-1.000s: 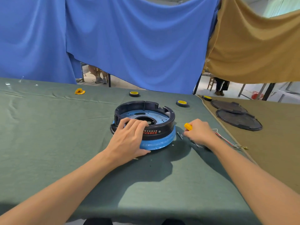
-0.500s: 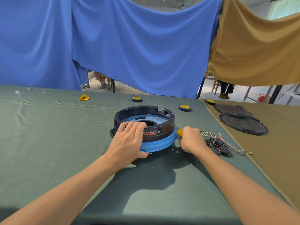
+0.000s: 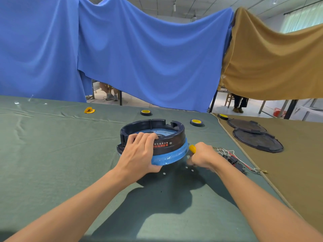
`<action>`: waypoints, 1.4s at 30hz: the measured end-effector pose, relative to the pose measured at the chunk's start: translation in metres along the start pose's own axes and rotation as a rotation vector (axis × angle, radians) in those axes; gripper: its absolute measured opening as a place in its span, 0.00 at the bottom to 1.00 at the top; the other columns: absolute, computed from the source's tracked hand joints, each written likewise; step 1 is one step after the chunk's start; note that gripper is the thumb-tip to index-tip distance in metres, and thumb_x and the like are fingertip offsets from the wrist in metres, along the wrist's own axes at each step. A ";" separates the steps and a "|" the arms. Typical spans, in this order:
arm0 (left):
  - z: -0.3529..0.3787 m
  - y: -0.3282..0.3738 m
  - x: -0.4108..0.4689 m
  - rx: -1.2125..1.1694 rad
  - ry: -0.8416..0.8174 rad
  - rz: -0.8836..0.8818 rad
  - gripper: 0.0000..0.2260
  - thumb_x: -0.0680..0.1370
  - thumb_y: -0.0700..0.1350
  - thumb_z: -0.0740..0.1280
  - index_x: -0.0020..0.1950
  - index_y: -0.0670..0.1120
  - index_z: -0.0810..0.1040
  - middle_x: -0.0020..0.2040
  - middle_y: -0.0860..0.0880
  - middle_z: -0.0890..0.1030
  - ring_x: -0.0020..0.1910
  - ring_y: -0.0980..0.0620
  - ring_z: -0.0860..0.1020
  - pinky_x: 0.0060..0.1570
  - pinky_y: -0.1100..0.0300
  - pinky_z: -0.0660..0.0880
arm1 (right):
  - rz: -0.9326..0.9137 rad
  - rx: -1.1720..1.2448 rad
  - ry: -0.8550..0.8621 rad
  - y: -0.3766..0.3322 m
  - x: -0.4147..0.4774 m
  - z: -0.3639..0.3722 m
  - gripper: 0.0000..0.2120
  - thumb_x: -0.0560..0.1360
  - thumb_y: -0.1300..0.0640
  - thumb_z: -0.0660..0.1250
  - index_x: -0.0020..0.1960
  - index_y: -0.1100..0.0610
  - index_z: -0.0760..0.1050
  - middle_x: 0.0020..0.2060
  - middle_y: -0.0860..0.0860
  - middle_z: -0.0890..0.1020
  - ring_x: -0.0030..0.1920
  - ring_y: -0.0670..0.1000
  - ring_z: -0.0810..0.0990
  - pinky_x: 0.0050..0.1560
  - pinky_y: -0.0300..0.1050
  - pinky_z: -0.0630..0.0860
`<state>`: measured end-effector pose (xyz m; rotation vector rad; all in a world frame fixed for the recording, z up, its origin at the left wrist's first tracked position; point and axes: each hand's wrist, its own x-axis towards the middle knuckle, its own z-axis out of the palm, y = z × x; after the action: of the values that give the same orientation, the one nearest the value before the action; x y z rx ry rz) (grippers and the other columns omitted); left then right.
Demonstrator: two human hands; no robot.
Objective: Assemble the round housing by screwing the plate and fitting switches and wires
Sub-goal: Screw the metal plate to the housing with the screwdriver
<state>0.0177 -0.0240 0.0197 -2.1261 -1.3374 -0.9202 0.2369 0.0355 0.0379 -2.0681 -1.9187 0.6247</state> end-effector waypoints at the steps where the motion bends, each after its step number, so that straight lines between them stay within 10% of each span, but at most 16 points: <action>1: -0.001 0.000 0.000 0.000 0.000 -0.003 0.37 0.52 0.52 0.84 0.54 0.35 0.78 0.47 0.42 0.81 0.44 0.41 0.81 0.50 0.46 0.77 | 0.009 0.113 -0.006 0.000 -0.001 -0.002 0.10 0.66 0.60 0.71 0.44 0.62 0.75 0.37 0.56 0.83 0.29 0.52 0.72 0.26 0.38 0.65; 4: -0.003 0.000 0.003 -0.044 -0.010 -0.036 0.37 0.53 0.50 0.84 0.55 0.34 0.77 0.48 0.41 0.81 0.45 0.39 0.80 0.52 0.45 0.76 | 0.012 0.290 0.021 0.002 -0.005 -0.008 0.12 0.63 0.63 0.73 0.44 0.68 0.80 0.22 0.51 0.74 0.21 0.49 0.63 0.23 0.36 0.58; 13: -0.026 0.003 0.042 -0.416 0.140 -0.432 0.35 0.61 0.51 0.81 0.63 0.44 0.70 0.51 0.54 0.69 0.50 0.54 0.66 0.55 0.58 0.66 | -0.133 0.374 0.128 -0.016 -0.019 -0.022 0.03 0.68 0.61 0.75 0.36 0.58 0.83 0.34 0.54 0.83 0.34 0.53 0.76 0.31 0.40 0.68; 18: -0.047 -0.010 0.063 -0.678 0.240 -0.780 0.29 0.59 0.55 0.81 0.52 0.49 0.71 0.43 0.57 0.78 0.40 0.62 0.76 0.33 0.75 0.70 | -0.213 0.403 0.167 -0.031 -0.026 -0.035 0.05 0.68 0.63 0.73 0.34 0.57 0.83 0.38 0.54 0.83 0.40 0.53 0.78 0.34 0.41 0.70; 23: -0.061 -0.027 0.061 -1.041 0.220 -1.125 0.24 0.59 0.55 0.79 0.44 0.38 0.83 0.41 0.41 0.85 0.37 0.42 0.84 0.39 0.46 0.82 | -0.247 0.433 0.189 -0.044 -0.035 -0.040 0.07 0.66 0.64 0.74 0.31 0.58 0.78 0.30 0.50 0.80 0.26 0.47 0.68 0.24 0.39 0.61; 29: -0.061 -0.043 0.043 -1.399 0.219 -1.353 0.16 0.68 0.49 0.80 0.42 0.39 0.81 0.30 0.47 0.83 0.24 0.51 0.81 0.21 0.61 0.75 | -0.273 0.477 0.189 -0.053 -0.040 -0.041 0.05 0.68 0.63 0.74 0.36 0.60 0.79 0.36 0.56 0.84 0.25 0.47 0.66 0.27 0.41 0.62; 42: -0.039 -0.065 0.016 -1.572 -0.195 -1.664 0.27 0.67 0.58 0.77 0.48 0.37 0.76 0.42 0.42 0.78 0.43 0.40 0.80 0.47 0.39 0.78 | -0.321 0.414 0.083 -0.084 -0.022 -0.027 0.04 0.71 0.65 0.72 0.39 0.58 0.82 0.39 0.53 0.85 0.27 0.44 0.67 0.28 0.39 0.63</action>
<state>-0.0479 -0.0140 0.0593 -0.9874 -3.0972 -3.1810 0.1745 0.0254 0.1032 -1.4764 -1.8310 0.7668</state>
